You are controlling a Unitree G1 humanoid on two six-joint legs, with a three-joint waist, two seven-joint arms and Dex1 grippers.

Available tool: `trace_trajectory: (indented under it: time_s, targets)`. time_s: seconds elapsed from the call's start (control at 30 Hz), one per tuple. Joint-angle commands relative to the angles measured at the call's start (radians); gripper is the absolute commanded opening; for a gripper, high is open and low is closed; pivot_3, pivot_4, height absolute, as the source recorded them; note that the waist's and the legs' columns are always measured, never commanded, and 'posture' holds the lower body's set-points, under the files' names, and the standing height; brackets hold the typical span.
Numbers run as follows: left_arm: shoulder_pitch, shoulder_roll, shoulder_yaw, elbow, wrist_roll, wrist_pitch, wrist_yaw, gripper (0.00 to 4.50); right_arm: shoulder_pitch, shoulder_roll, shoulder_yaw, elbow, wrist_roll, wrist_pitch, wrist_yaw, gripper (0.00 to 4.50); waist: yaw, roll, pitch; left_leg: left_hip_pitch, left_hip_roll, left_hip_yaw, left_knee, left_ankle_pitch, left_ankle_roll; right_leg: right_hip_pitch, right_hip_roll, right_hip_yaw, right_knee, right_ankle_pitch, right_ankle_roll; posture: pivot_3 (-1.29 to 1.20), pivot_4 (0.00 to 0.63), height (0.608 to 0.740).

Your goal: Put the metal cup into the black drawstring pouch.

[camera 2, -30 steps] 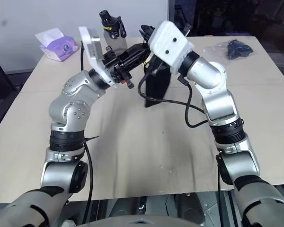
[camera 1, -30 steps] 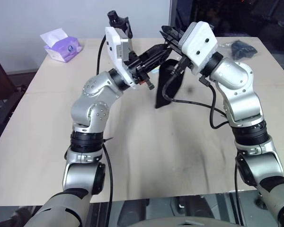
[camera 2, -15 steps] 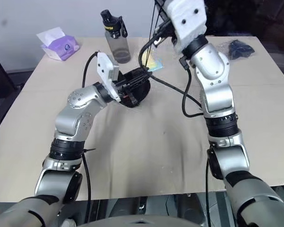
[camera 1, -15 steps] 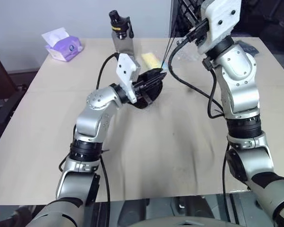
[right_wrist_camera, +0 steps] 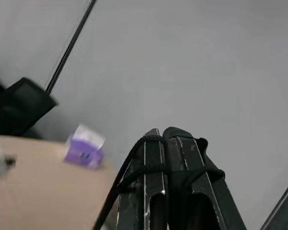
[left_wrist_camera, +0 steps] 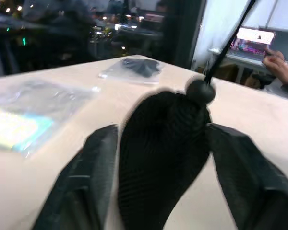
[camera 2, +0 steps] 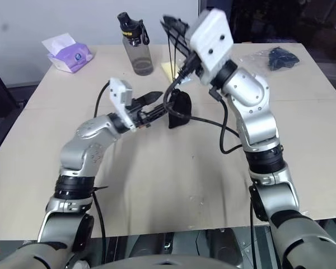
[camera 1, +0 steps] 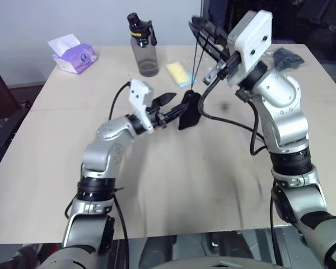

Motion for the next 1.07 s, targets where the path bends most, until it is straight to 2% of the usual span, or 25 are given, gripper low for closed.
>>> trace_trajectory:
  time_s: [0.03, 0.13, 0.23, 0.33, 0.47, 0.5, 0.57, 0.67, 0.8, 0.9, 1.07]
  targets:
    - [0.01, 0.033, 0.08, -0.055, -0.072, 0.031, -0.015, 3.07, 0.017, -0.012, -0.025, -0.078, 0.041, 0.049, 0.011, 0.0, 0.001, 0.0, 0.0, 0.0, 0.0, 0.0, 0.0, 0.0, 0.0, 0.0, 0.0, 0.0, 0.0, 0.0, 0.0, 0.0, 0.15, 0.74]
    - [0.023, 0.044, 0.142, -0.034, -0.111, 0.054, 0.006, 3.07, 0.095, -0.063, -0.009, -0.116, 0.084, 0.167, 0.069, 0.0, 0.005, 0.0, 0.0, 0.0, 0.0, -0.001, 0.0, 0.0, 0.0, 0.0, 0.0, -0.001, 0.0, 0.0, 0.0, 0.0, 0.15, 0.74]
    - [0.077, 0.077, 0.174, -0.036, -0.12, 0.072, -0.003, 3.16, 0.214, -0.161, 0.014, -0.157, 0.09, 0.228, 0.152, 0.89, 0.006, 0.0, 0.0, 0.0, -0.001, -0.002, 0.0, 0.0, 0.0, 0.002, -0.001, -0.002, -0.002, 0.0, 0.0, 0.0, 0.15, 0.74]
    - [0.179, 0.136, 0.165, -0.04, -0.073, 0.058, -0.031, 3.16, 0.343, -0.246, -0.022, -0.195, 0.125, 0.259, 0.208, 2.33, 0.003, 0.0, 0.0, 0.0, -0.001, 0.0, 0.0, 0.0, 0.0, 0.002, -0.001, 0.0, -0.003, 0.0, 0.0, 0.0, 0.15, 0.74]
    - [0.348, 0.198, 0.18, -0.046, -0.044, 0.028, -0.085, 3.16, 0.545, -0.431, -0.102, -0.194, 0.166, 0.212, 0.372, 4.28, 0.004, 0.0, 0.0, 0.0, 0.0, 0.001, 0.0, 0.0, 0.0, 0.001, -0.001, 0.0, -0.003, -0.001, 0.0, 0.0, 0.15, 0.74]
    - [0.39, 0.208, 0.18, -0.053, -0.039, 0.021, -0.098, 3.16, 0.592, -0.463, -0.135, -0.183, 0.192, 0.195, 0.412, 4.49, 0.004, 0.0, 0.0, 0.001, 0.0, 0.001, -0.001, 0.0, 0.0, 0.002, -0.001, 0.0, -0.003, -0.002, -0.002, 0.0, 0.15, 0.74]
    - [0.465, 0.213, 0.173, -0.046, -0.014, -0.011, -0.107, 3.16, 0.675, -0.487, -0.221, -0.142, 0.281, 0.167, 0.491, 4.49, 0.005, 0.0, 0.0, 0.001, 0.0, 0.001, -0.001, 0.0, 0.0, 0.002, -0.001, 0.0, -0.003, -0.003, -0.004, 0.0, 0.15, 0.74]
    - [0.569, 0.217, 0.14, -0.051, 0.052, -0.089, -0.125, 3.16, 0.757, -0.458, -0.33, -0.012, 0.349, 0.075, 0.554, 4.49, 0.006, -0.001, 0.0, 0.002, 0.001, 0.002, 0.001, 0.0, 0.0, 0.003, -0.001, 0.001, -0.004, -0.003, -0.003, 0.0, 0.15, 0.74]
    - [0.647, 0.186, 0.156, -0.126, 0.086, -0.18, -0.086, 3.16, 0.857, -0.439, -0.39, 0.191, 0.358, -0.133, 0.712, 4.49, 0.006, -0.001, -0.002, 0.007, 0.005, 0.005, 0.002, 0.0, 0.0, 0.007, -0.001, 0.002, -0.004, -0.005, 0.0, 0.0, 0.15, 0.74]
    - [0.69, 0.162, 0.17, -0.169, 0.118, -0.284, -0.069, 3.16, 0.856, -0.408, -0.422, 0.285, 0.393, -0.219, 0.771, 4.49, 0.002, -0.001, -0.002, 0.007, 0.005, 0.007, 0.002, 0.0, 0.0, 0.006, -0.001, 0.004, -0.003, -0.005, 0.0, 0.0, 0.15, 0.74]
    - [0.738, 0.145, 0.167, -0.238, 0.112, -0.319, -0.069, 3.16, 0.813, -0.397, -0.417, 0.424, 0.351, -0.312, 0.767, 4.49, 0.002, -0.001, -0.002, 0.009, 0.006, 0.013, 0.002, 0.0, 0.0, 0.006, 0.001, 0.007, -0.003, -0.004, -0.001, 0.0, 0.15, 0.74]
